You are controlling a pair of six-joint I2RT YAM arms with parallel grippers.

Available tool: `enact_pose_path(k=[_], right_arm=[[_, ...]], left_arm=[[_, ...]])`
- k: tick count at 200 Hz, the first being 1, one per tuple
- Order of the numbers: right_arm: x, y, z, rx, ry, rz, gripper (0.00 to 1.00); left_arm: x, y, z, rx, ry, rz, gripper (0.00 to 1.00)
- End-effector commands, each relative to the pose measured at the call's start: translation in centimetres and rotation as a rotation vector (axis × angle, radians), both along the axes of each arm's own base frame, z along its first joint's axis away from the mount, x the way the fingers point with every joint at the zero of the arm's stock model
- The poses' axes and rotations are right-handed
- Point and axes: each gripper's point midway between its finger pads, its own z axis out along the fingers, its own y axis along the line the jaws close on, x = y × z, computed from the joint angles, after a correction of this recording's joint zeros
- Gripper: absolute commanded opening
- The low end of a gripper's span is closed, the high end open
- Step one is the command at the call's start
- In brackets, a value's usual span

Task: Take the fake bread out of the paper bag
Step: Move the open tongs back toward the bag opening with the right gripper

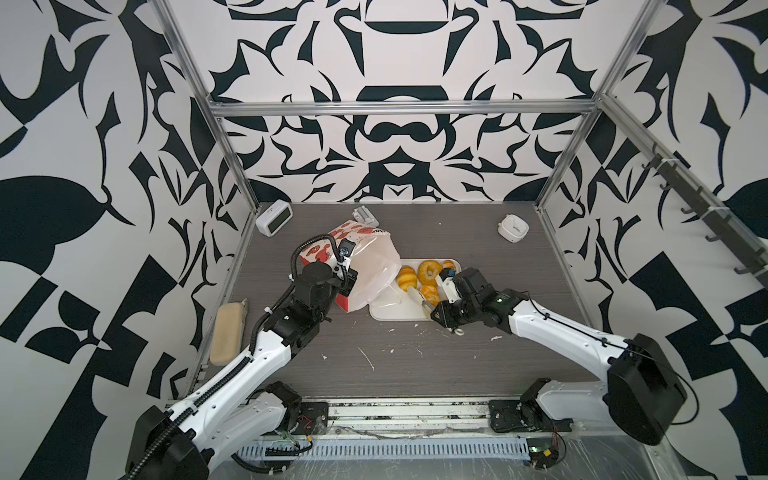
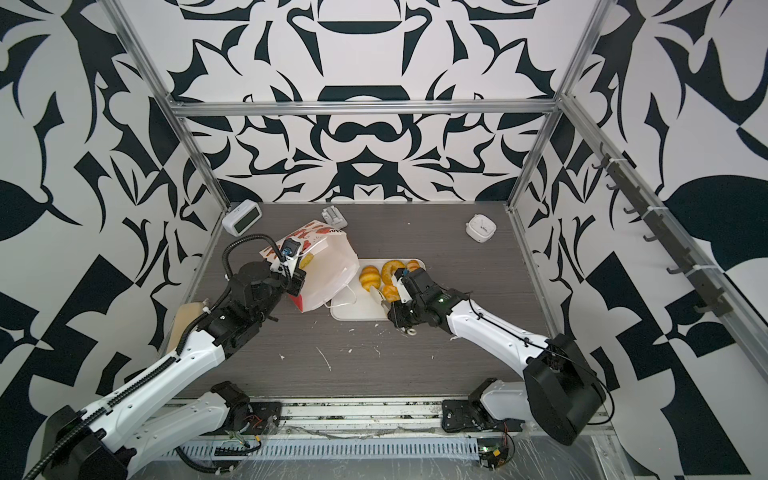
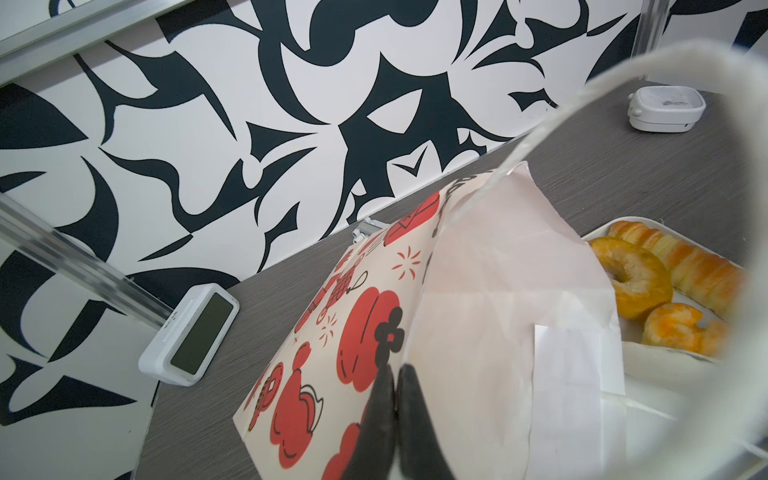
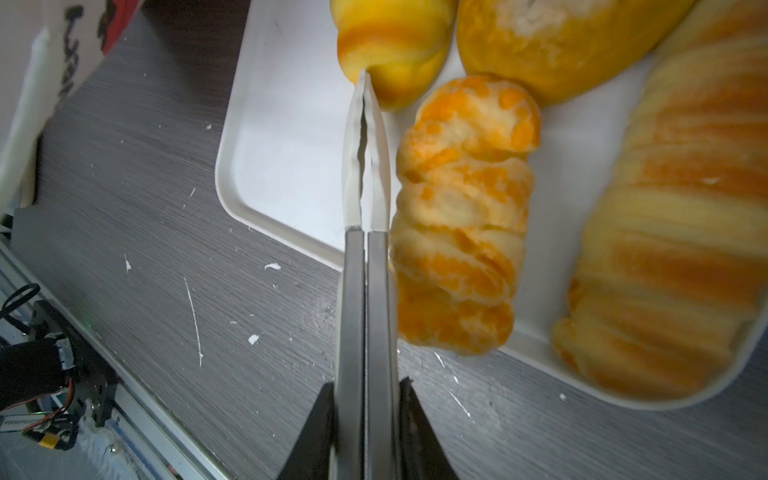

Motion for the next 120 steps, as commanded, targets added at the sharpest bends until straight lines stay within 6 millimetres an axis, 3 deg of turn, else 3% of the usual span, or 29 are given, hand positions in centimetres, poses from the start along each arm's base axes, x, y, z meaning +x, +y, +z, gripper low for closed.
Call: enact_pose_path(k=[1, 37, 83, 99, 120], right_arm=[[2.2, 1.0, 2.8, 0.044, -0.098, -0.017, 0.11], [1.2, 1.0, 3.8, 0.058, -0.100, 0.027, 0.11], [-0.2, -2.9, 8.3, -0.005, -0.213, -0.056, 0.10], [-0.4, -3.0, 10.3, 0.026, -0.254, -0.055, 0.10], [-0.5, -1.3, 12.4, 0.129, -0.268, -0.015, 0.10]], left_arm=[[0.2, 0.0, -0.2, -0.018, -0.002, 0.002, 0.00], [0.4, -0.3, -0.6, -0.002, 0.012, -0.005, 0.00], [0.4, -1.2, -1.2, -0.009, 0.041, -0.045, 0.00], [0.6, -1.7, -1.7, -0.012, 0.058, -0.061, 0.00], [0.8, -2.2, -2.6, -0.008, 0.081, -0.076, 0.00]])
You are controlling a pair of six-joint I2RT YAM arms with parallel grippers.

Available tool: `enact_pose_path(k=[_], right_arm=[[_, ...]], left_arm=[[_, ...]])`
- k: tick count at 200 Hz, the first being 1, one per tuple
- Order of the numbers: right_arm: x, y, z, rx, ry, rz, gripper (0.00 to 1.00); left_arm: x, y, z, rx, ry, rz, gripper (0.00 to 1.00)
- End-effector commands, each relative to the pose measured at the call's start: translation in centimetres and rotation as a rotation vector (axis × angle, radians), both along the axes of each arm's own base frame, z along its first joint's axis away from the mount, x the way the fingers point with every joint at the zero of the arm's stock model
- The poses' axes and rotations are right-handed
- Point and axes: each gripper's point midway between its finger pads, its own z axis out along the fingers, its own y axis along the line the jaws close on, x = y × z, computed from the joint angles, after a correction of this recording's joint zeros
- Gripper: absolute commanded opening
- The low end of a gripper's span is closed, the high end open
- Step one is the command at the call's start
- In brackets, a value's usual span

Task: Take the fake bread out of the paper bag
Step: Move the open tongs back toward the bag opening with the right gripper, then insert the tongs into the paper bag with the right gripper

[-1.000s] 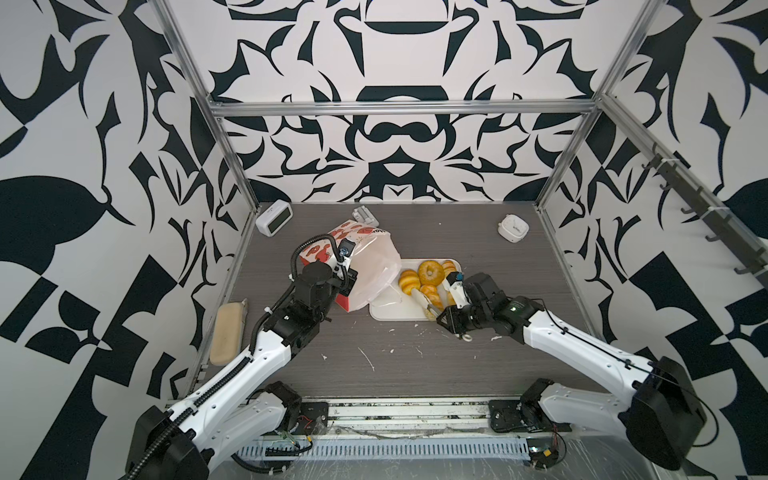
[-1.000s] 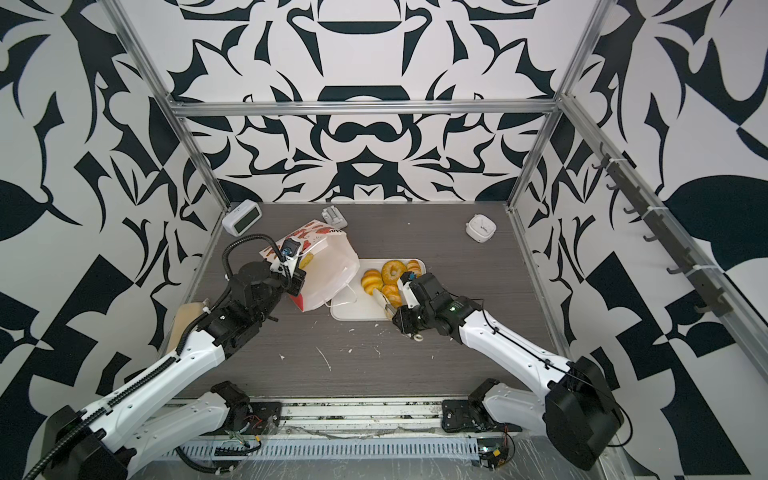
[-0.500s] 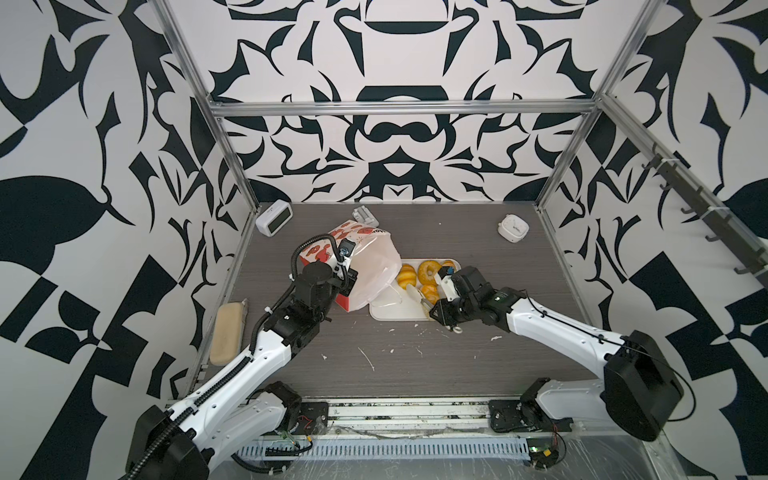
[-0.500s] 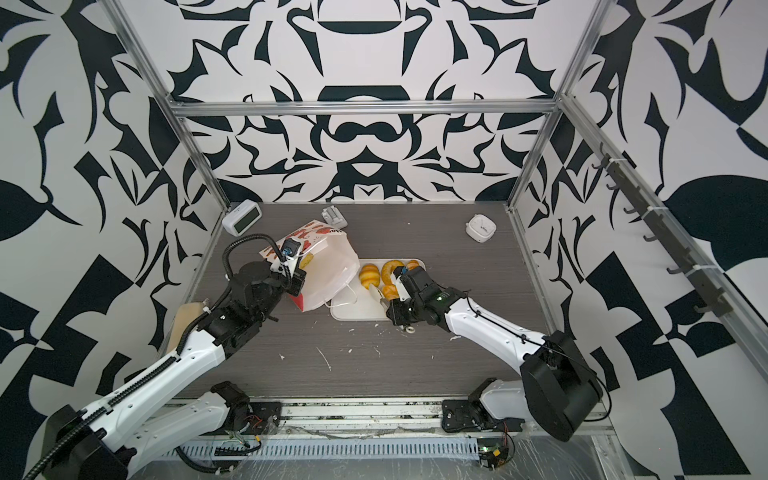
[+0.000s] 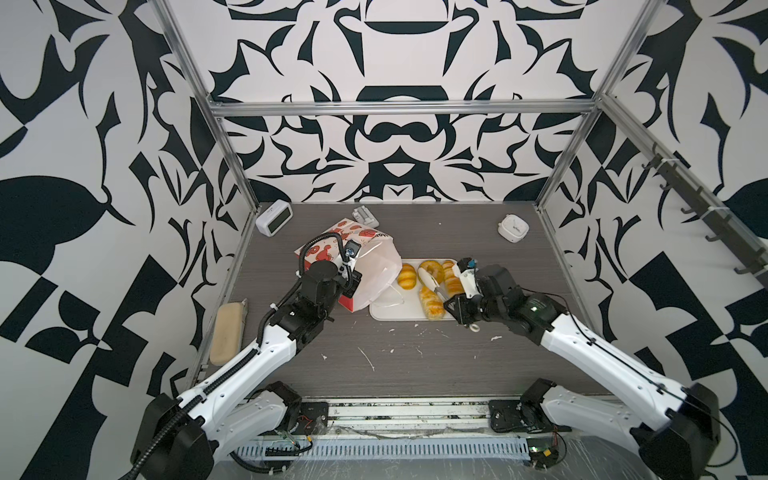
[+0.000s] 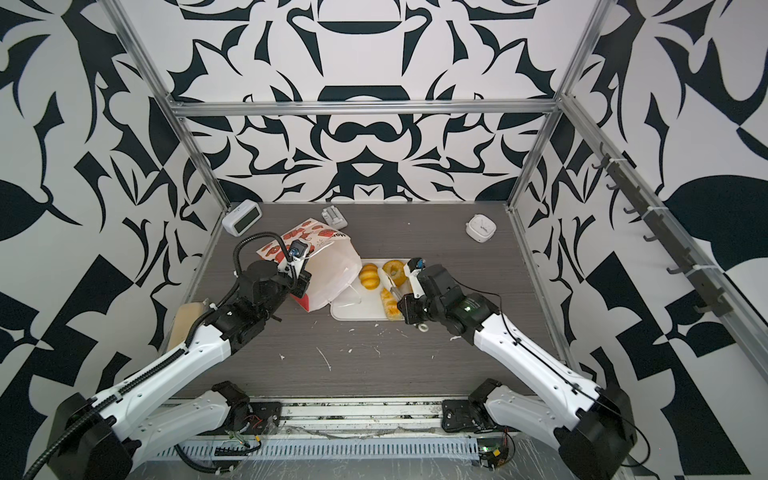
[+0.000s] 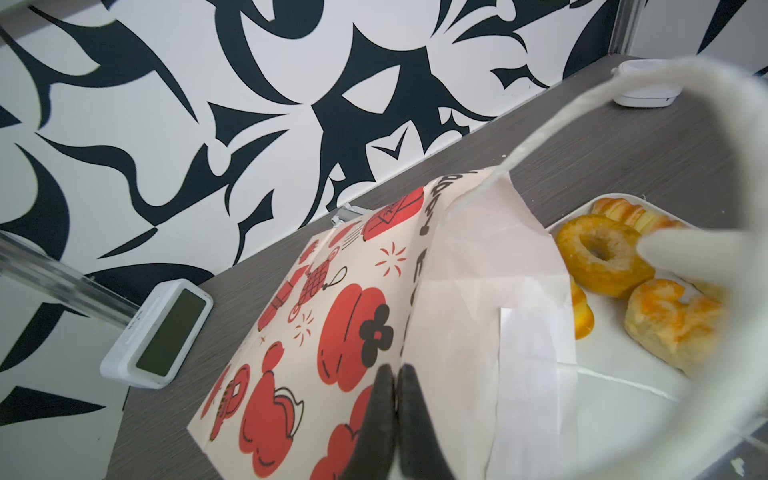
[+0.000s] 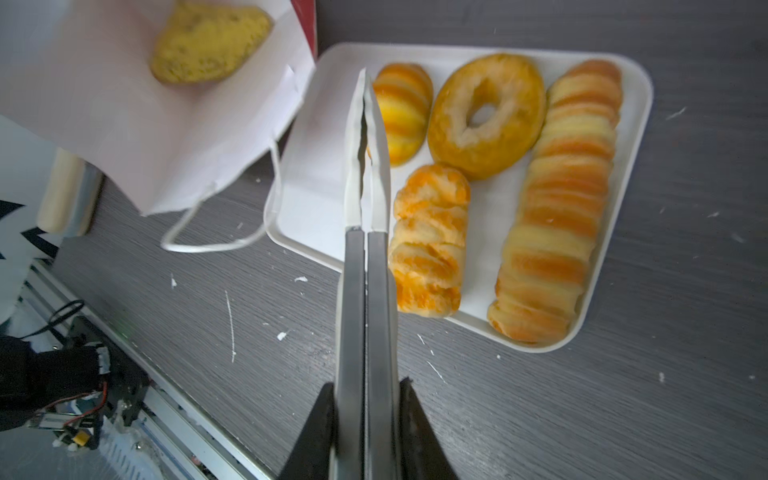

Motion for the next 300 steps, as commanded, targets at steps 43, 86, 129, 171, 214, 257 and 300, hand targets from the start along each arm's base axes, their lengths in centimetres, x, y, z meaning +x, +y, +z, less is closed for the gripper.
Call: enact_pose_path(k=[43, 86, 129, 171, 214, 257, 300], right_arm=[[1.2, 6.2, 3.8, 0.215, -0.043, 0.150, 0.09], [2.0, 11.3, 2.2, 0.265, -0.007, 0.238, 0.10], [3.7, 14.6, 2.0, 0.291, -0.013, 0.269, 0.12], [5.6, 17.1, 0.6, 0.290, 0.008, 0.279, 0.16], [6.6, 19.0, -1.3, 0.301, 0.027, 0.277, 0.24], [6.2, 21.1, -1.7, 0.315, 0.018, 0.288, 0.32], [5.8, 22.6, -1.8, 0.277, -0.020, 0.273, 0.38]], left_arm=[[0.5, -1.5, -1.0, -0.039, 0.041, -0.046, 0.00], [0.1, -1.8, -0.6, -0.045, 0.046, -0.073, 0.00], [-0.4, -1.9, -0.4, -0.023, 0.054, -0.101, 0.00], [-1.0, -2.4, -0.8, -0.024, 0.076, -0.139, 0.00], [-1.7, -2.2, -0.3, -0.037, 0.075, -0.151, 0.00], [-2.5, -2.0, 0.3, -0.048, 0.069, -0.164, 0.00], [-3.0, -1.8, 0.1, -0.045, 0.080, -0.172, 0.00]])
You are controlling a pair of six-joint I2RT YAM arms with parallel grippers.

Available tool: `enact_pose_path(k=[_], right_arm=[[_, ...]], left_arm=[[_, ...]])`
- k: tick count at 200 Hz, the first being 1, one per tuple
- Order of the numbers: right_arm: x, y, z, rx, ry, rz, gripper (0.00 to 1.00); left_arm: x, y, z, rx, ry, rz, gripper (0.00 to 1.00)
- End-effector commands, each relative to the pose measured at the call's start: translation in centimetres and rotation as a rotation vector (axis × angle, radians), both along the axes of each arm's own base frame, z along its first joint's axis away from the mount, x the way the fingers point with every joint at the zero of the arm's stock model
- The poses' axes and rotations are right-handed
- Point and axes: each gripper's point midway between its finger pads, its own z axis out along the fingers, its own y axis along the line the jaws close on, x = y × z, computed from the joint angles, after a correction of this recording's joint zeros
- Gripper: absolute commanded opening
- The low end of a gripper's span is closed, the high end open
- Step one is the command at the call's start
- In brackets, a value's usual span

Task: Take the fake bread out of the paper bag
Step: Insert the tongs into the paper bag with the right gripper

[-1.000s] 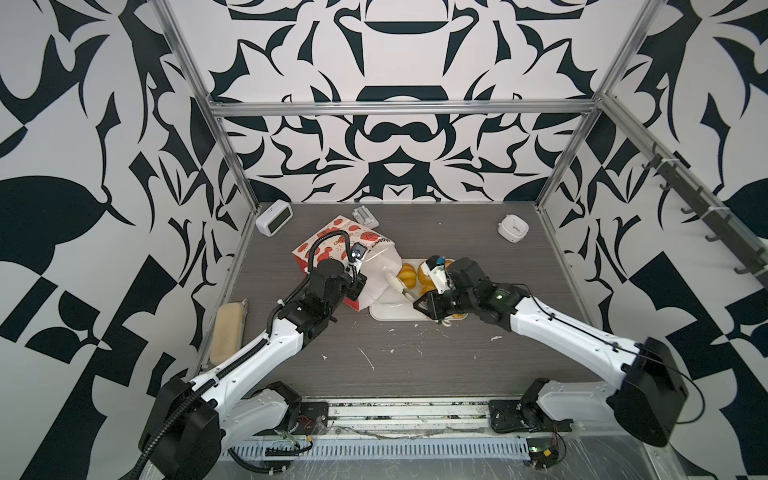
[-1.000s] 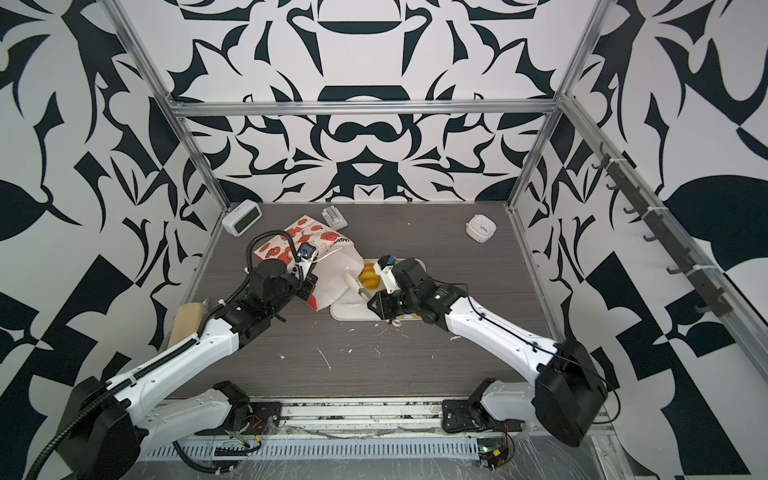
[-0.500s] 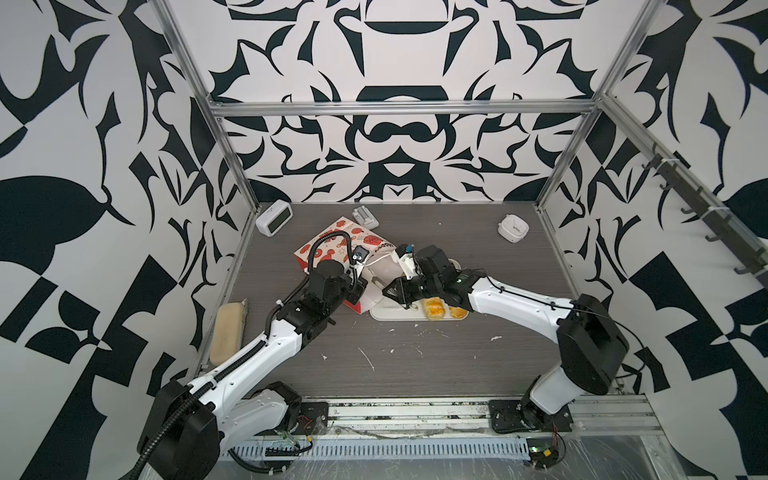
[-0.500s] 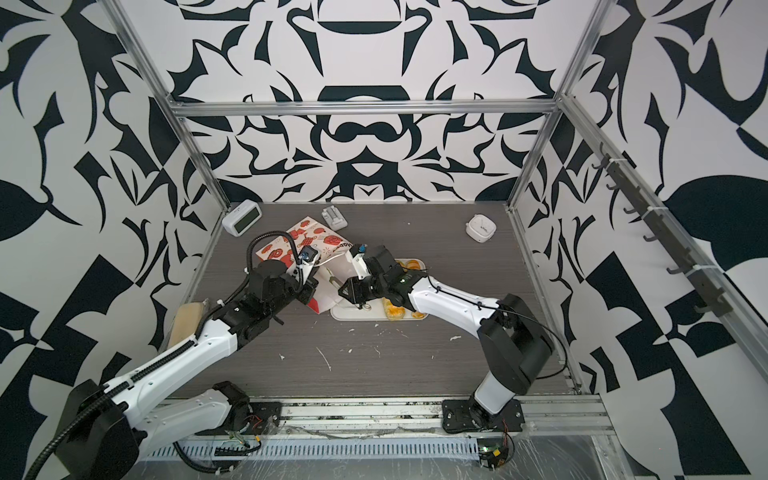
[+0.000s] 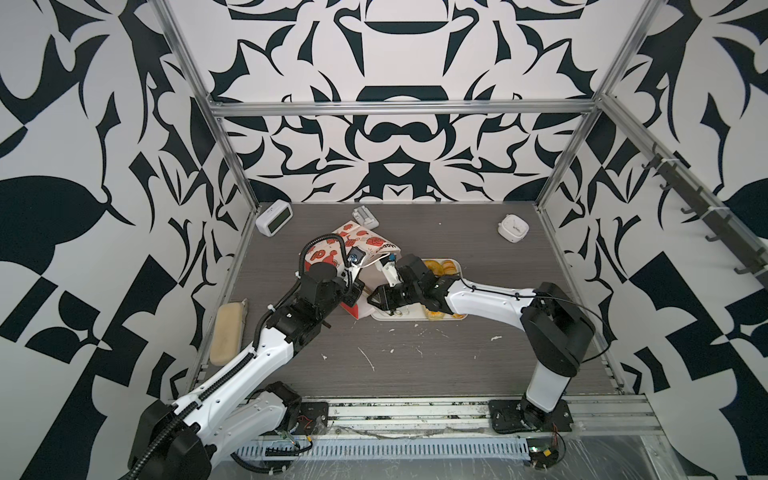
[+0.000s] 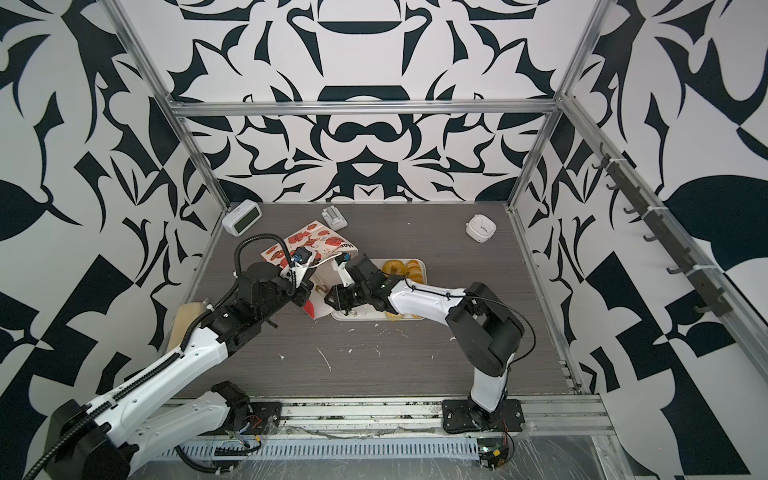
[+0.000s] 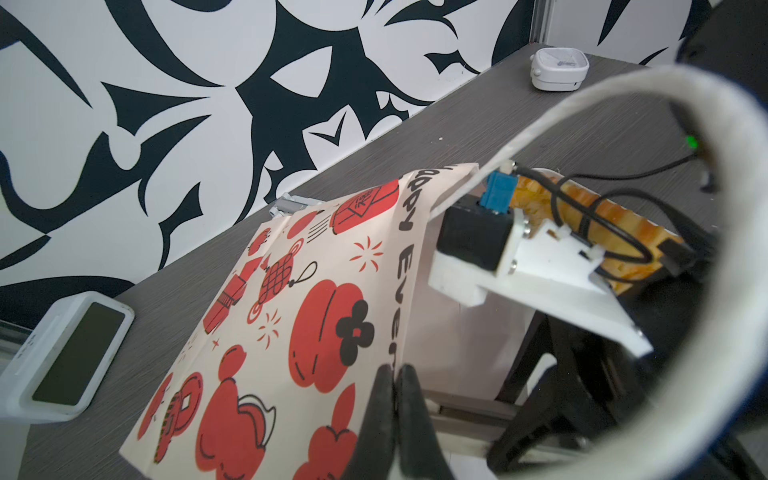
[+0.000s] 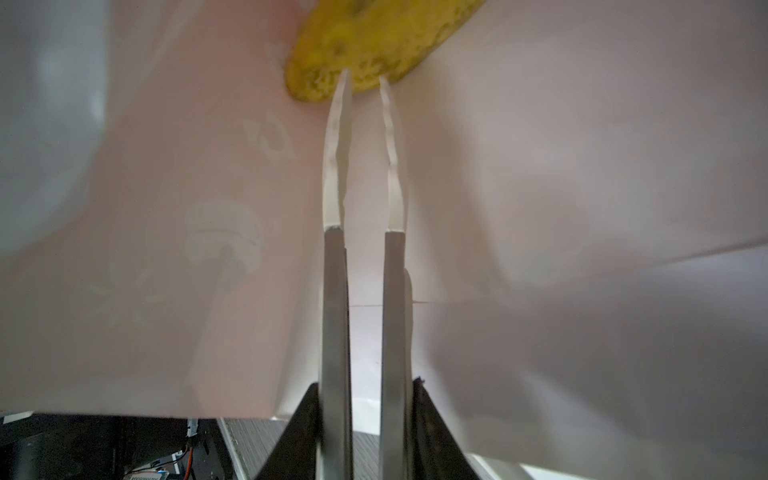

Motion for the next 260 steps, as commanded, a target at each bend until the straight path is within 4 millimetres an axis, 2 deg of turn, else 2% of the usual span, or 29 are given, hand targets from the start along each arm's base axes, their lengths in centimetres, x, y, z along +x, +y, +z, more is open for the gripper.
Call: enact_pose_path(k=[1, 56, 112, 188, 209, 239, 260], right_arm=[[1.5, 1.9, 4.8, 0.100, -0.122, -0.024, 0.38], [2.7, 2.5, 4.0, 0.087, -0.121, -0.088, 0.45], [2.9, 5.1, 3.5, 0.114, -0.097, -0.077, 0.47], [3.4, 7.5, 1.6, 0.130, -0.059, -0.082, 0.45], [3.6, 7.8, 1.5, 0.133, -0.063, -0.088, 0.38], [3.7, 7.1, 1.3, 0.120, -0.070, -0.110, 0.15], [3.6, 6.3, 1.3, 0.108, -0.078, -0.124, 0.08]], left_arm=[[-0.5, -0.1, 0.9, -0.018, -0.004, -0.019, 0.00], [-0.8, 0.0, 1.1, -0.027, -0.002, -0.024, 0.00], [-0.9, -0.2, 1.6, -0.042, -0.018, -0.030, 0.00], [-1.1, -0.4, 1.3, -0.053, -0.016, -0.040, 0.00], [-1.1, -0.3, 1.4, -0.055, -0.019, -0.034, 0.00], [-1.3, 0.1, 1.4, -0.052, -0.024, -0.022, 0.00], [-1.3, 0.2, 1.4, -0.048, -0.027, -0.015, 0.00]])
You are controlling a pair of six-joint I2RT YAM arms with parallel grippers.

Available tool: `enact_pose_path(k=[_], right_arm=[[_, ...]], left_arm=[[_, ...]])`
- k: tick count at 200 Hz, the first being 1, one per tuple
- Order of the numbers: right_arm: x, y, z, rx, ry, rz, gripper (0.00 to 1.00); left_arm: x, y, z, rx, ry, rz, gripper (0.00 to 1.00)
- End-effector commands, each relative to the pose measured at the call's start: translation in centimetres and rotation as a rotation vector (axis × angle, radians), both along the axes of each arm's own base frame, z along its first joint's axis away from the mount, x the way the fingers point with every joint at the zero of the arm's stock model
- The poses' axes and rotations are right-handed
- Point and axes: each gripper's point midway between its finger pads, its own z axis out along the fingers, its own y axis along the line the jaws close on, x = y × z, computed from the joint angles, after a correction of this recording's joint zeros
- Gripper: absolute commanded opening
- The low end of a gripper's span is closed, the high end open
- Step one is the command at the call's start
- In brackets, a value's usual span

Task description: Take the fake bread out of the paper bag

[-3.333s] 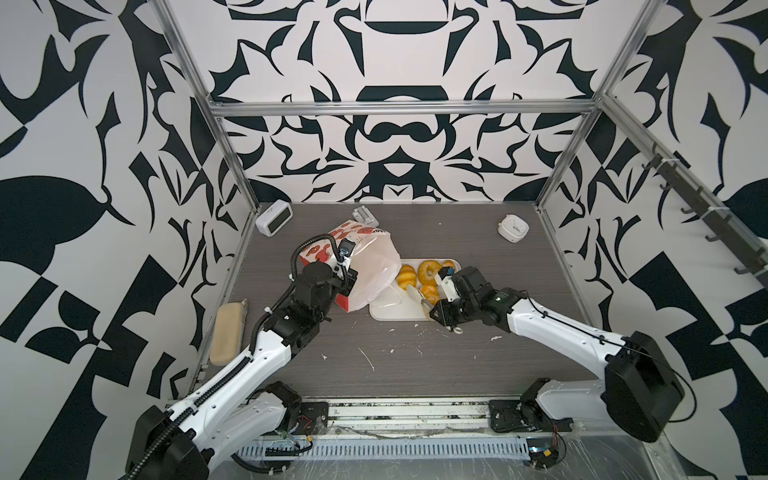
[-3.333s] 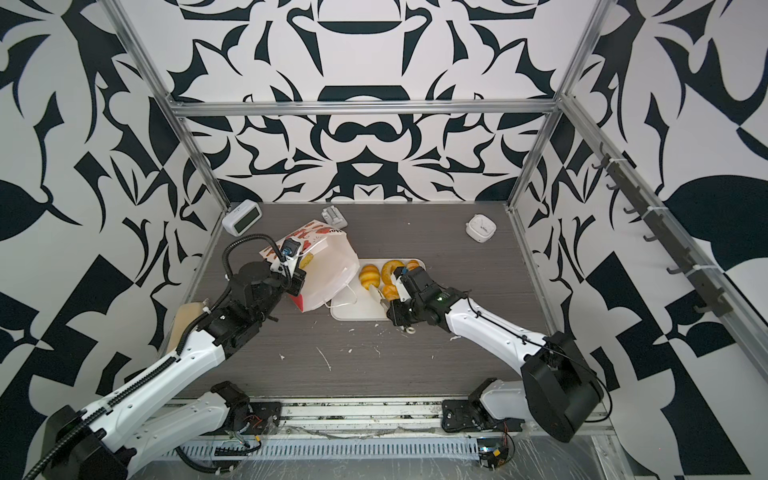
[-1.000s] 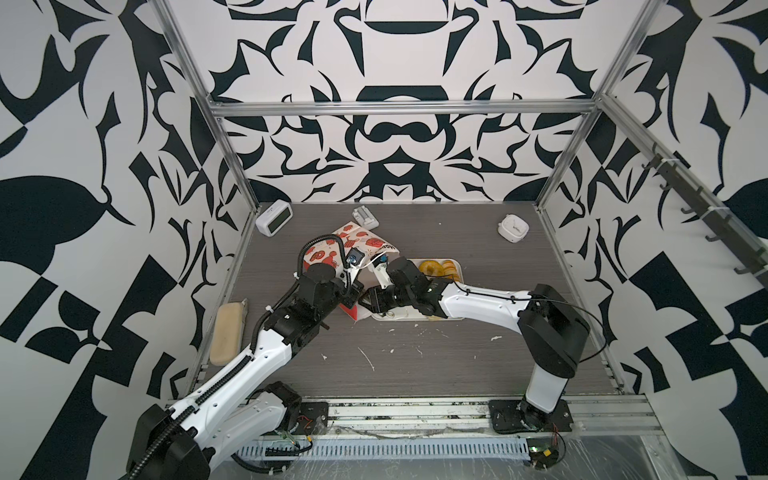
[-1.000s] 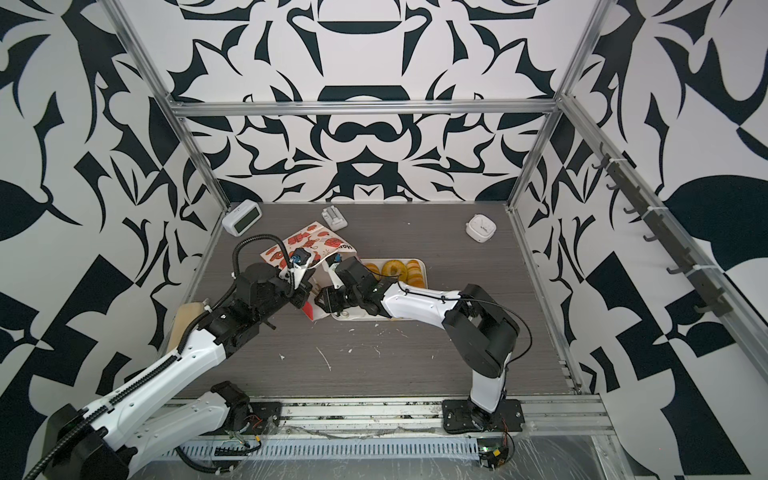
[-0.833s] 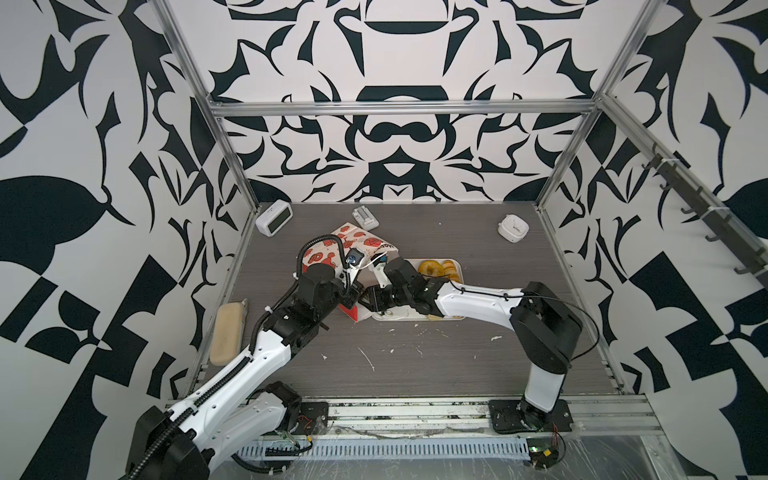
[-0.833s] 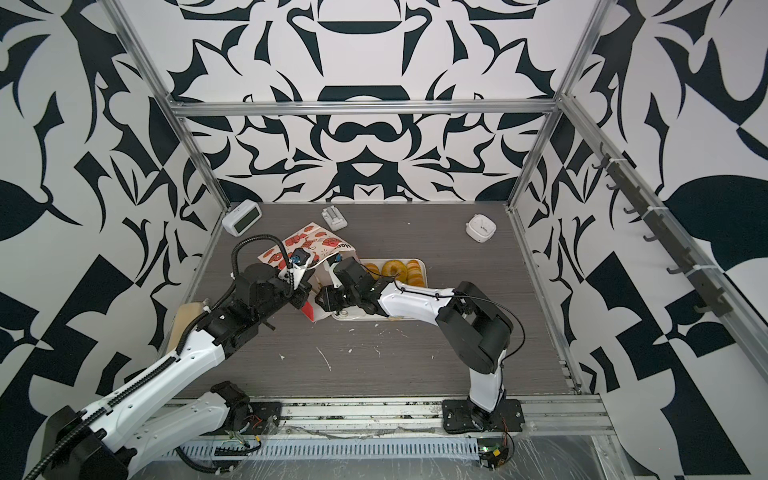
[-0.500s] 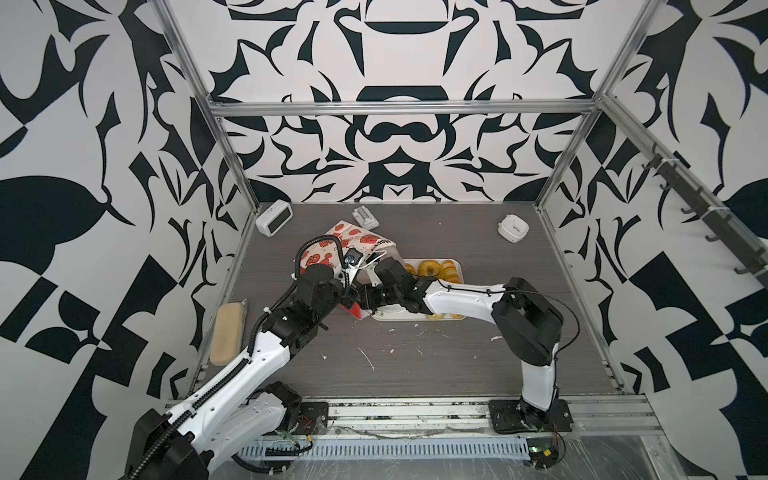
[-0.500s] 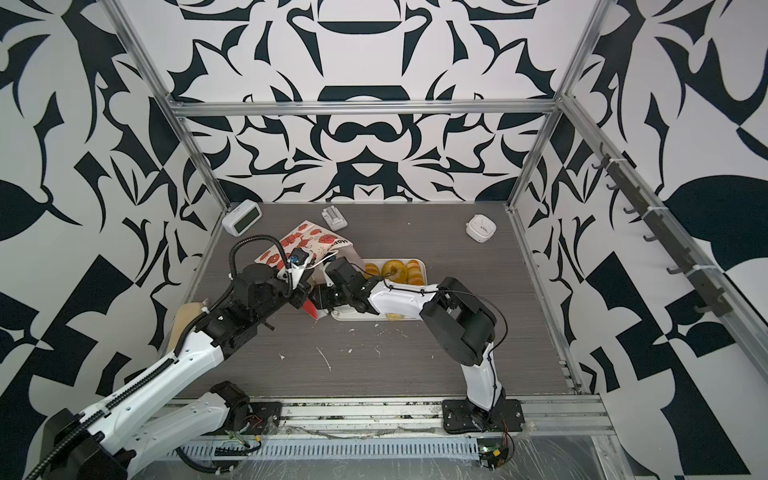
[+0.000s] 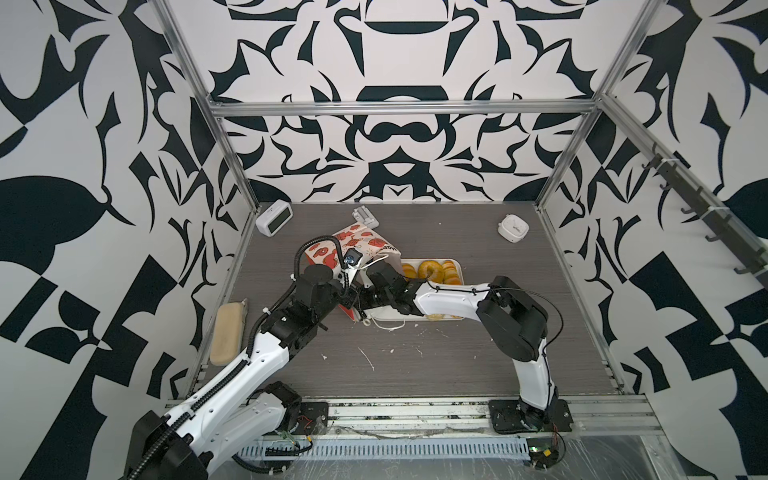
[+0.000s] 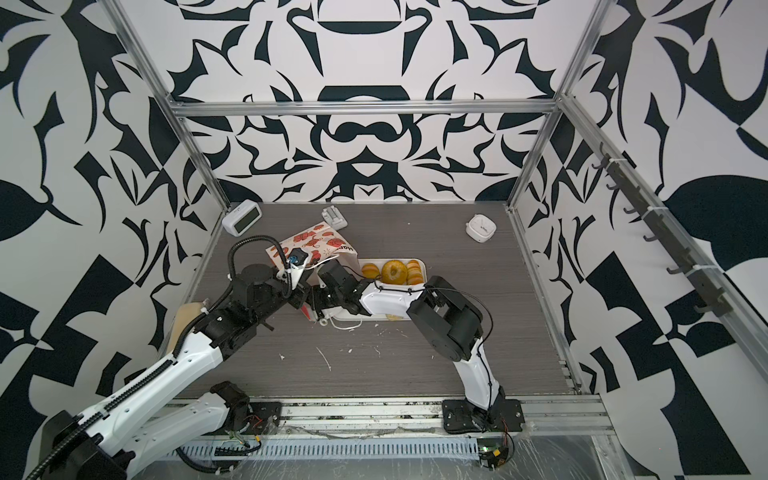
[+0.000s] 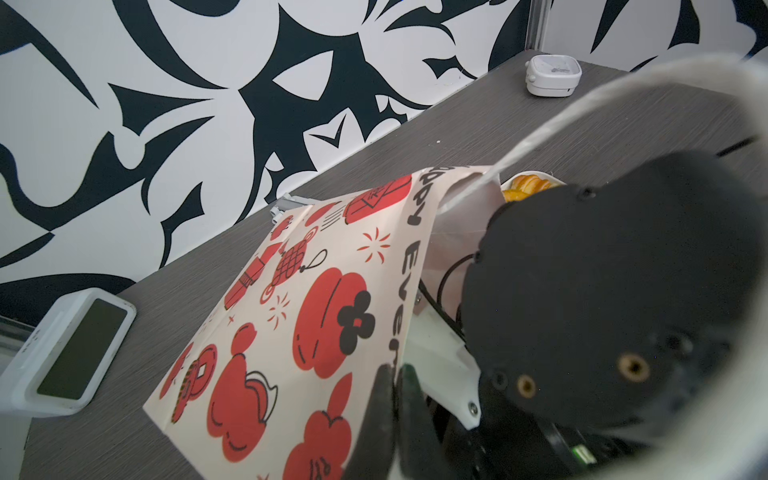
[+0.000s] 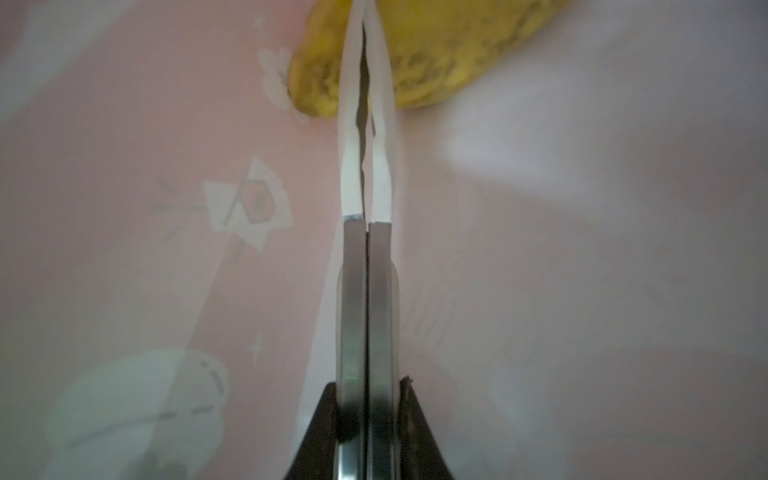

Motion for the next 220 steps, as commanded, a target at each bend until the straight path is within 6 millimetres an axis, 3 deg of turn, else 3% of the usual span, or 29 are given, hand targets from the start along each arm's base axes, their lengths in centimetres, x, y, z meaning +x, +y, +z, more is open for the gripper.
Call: enact_pose_path(k=[1, 57, 142, 167, 197, 220], right_arm=[[0.9, 0.3, 4.4, 0.080, -0.097, -0.028, 0.08], [-1.0, -2.3, 4.8, 0.053, -0.093, -0.027, 0.01], [-3.3, -6.5, 5.9, -0.026, -0.107, -0.002, 0.01], [-2.9, -6.2, 5.1, -0.075, -0.102, 0.031, 0.05], [-1.9, -5.2, 4.9, -0.063, -0.073, 0.059, 0.25], [-0.7, -4.6, 4.8, -0.022, -0.043, 0.051, 0.31]], left_arm=[[-0.4, -0.1, 0.6, -0.031, -0.020, -0.007, 0.00], [0.0, 0.0, 0.1, -0.010, -0.013, 0.006, 0.00], [0.4, -0.3, -0.2, 0.005, -0.003, 0.005, 0.00], [0.4, -0.5, -0.1, 0.001, 0.000, -0.001, 0.00], [0.4, -0.7, 0.0, 0.003, -0.002, -0.011, 0.00], [0.4, -1.0, -0.4, 0.027, 0.005, -0.019, 0.00]])
